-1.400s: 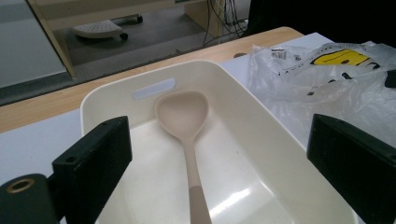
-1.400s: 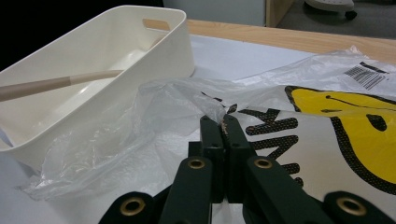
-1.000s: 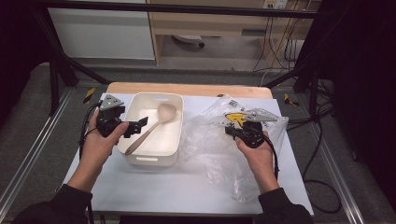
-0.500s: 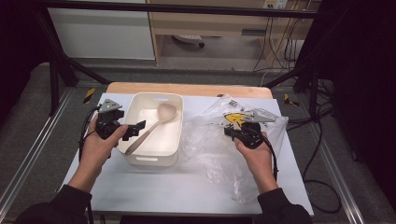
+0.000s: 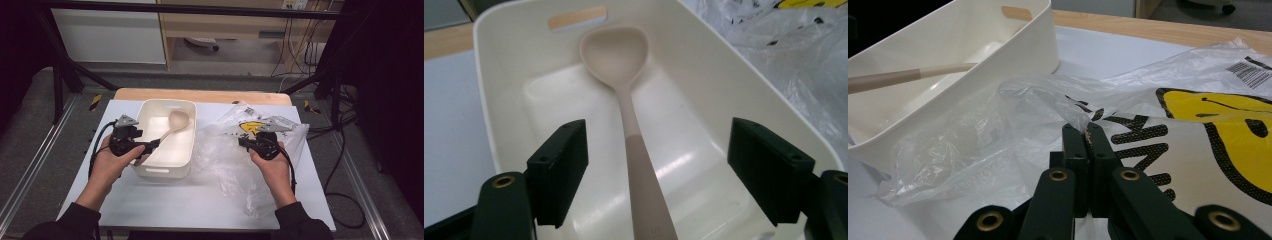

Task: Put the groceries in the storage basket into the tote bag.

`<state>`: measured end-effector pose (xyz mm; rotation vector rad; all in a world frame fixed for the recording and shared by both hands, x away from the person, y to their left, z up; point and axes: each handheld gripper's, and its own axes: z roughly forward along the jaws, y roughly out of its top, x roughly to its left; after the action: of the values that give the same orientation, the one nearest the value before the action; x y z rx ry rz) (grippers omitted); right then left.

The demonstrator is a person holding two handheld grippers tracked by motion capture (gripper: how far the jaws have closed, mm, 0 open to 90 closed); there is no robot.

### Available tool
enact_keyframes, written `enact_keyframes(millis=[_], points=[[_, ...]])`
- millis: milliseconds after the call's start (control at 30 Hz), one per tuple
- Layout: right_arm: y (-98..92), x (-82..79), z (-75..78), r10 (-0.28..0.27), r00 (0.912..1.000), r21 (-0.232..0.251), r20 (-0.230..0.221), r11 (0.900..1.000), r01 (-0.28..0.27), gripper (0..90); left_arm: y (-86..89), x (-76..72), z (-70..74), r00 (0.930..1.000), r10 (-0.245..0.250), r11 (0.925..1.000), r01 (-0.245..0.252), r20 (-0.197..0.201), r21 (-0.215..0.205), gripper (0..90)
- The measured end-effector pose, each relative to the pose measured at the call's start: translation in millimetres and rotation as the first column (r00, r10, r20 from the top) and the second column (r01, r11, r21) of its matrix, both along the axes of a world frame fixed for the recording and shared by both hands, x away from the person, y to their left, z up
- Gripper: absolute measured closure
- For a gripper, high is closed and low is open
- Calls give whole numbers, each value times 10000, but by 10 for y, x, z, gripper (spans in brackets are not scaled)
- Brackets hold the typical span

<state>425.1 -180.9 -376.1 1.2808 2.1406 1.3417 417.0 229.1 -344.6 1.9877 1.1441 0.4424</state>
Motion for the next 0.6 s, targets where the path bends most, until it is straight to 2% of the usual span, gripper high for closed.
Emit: enact_keyframes(millis=[167, 267, 367, 600], points=[[-2, -2, 0, 4, 10000, -12, 0, 10000, -4, 900, 35, 12, -91, 9993, 139, 9999, -142, -333, -84, 304], [-7, -1, -2, -18, 10000, -13, -28, 10000, 18, 900, 26, 17, -150, 9982, 4, 9999, -12, -599, -129, 365], [-18, 0, 2, 11, 10000, -31, 15, 10000, -11, 900, -3, 11, -200, 9975, -101, 9999, 102, -704, 15, 407], [-20, -2, 2, 13, 10000, -22, -15, 10000, -13, 900, -37, 12, -272, 9960, -57, 10000, 60, -888, 24, 471]])
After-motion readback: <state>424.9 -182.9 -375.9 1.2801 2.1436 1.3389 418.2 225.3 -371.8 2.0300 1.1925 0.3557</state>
